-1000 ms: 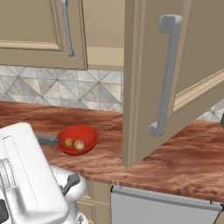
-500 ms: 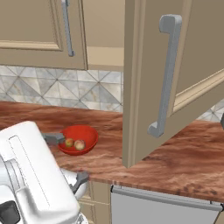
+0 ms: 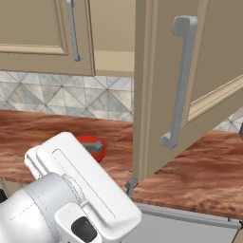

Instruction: Open the cabinet. Pick the apple and peach from the cabinet and place them into the bowl. Then close the cabinet.

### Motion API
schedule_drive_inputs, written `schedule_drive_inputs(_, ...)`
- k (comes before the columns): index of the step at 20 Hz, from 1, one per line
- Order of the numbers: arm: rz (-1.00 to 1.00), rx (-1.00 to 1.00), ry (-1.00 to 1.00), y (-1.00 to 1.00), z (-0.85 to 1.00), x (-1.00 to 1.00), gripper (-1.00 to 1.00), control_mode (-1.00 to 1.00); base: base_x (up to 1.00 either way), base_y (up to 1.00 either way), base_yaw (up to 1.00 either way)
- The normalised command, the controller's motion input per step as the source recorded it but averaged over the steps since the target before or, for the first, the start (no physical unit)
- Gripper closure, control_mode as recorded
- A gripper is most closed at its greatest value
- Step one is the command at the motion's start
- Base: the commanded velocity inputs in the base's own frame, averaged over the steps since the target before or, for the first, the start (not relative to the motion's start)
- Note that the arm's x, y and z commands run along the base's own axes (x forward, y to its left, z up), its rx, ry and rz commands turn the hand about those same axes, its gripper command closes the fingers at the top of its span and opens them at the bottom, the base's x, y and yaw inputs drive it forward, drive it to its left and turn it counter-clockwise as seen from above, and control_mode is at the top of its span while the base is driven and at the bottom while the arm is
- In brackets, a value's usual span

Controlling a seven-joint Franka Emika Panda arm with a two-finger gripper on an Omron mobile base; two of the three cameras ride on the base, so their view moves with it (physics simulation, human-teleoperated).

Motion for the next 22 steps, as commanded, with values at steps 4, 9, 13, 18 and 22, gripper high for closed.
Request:
schedule_drive_inputs(4, 0.17, 0.05, 0.00, -0.26, -0.26, 0.30, -1.00, -1.00, 0.00, 0.00, 0.00)
schedule_drive_inputs(9, 0.13, 0.04, 0.00, -0.10, -0.18, 0.17, -1.00, -1.00, 0.00, 0.00, 0.00)
schedule_drive_inputs(13, 0.03, 0.00, 0.00, -0.18, 0.00, 0.02, -1.00, -1.00, 0.00, 0.00, 0.00)
schedule_drive_inputs(18, 0.08, 0.07, 0.00, -0.31, 0.00, 0.14, -1.00, -1.00, 0.00, 0.00, 0.00)
schedule_drive_inputs(22, 0.18, 0.11, 0.00, -0.22, -0.08, 0.38, -1.00, -1.00, 0.00, 0.00, 0.00)
